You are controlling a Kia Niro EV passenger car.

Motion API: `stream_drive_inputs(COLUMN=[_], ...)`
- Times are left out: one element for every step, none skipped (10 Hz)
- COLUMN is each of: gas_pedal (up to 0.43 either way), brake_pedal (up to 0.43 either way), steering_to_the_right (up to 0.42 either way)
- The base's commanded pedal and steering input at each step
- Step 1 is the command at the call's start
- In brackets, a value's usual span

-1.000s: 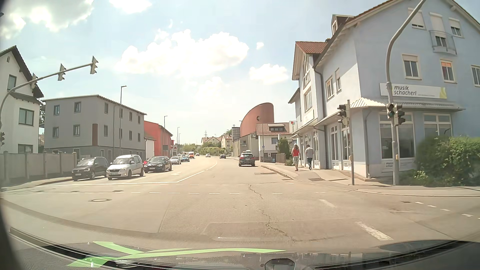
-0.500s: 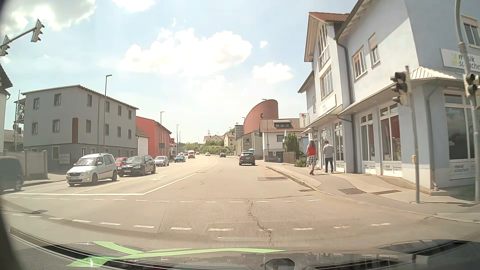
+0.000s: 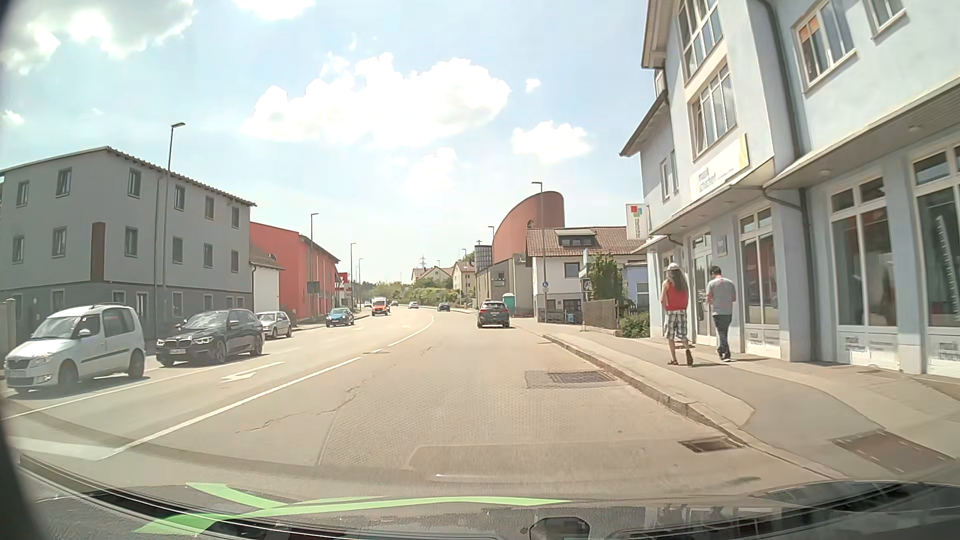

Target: Follow the waypoints while adhering to traffic rules and regulations

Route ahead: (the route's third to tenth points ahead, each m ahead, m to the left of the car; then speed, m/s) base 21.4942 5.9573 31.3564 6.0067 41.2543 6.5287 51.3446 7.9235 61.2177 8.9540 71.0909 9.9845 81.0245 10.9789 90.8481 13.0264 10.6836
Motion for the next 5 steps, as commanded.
stream_drive_inputs(gas_pedal=[0.157,0.157,0.157,0.157,0.157], brake_pedal=[0.0,0.0,0.0,0.0,0.0], steering_to_the_right=[-0.014,-0.014,-0.014,-0.014,-0.014])
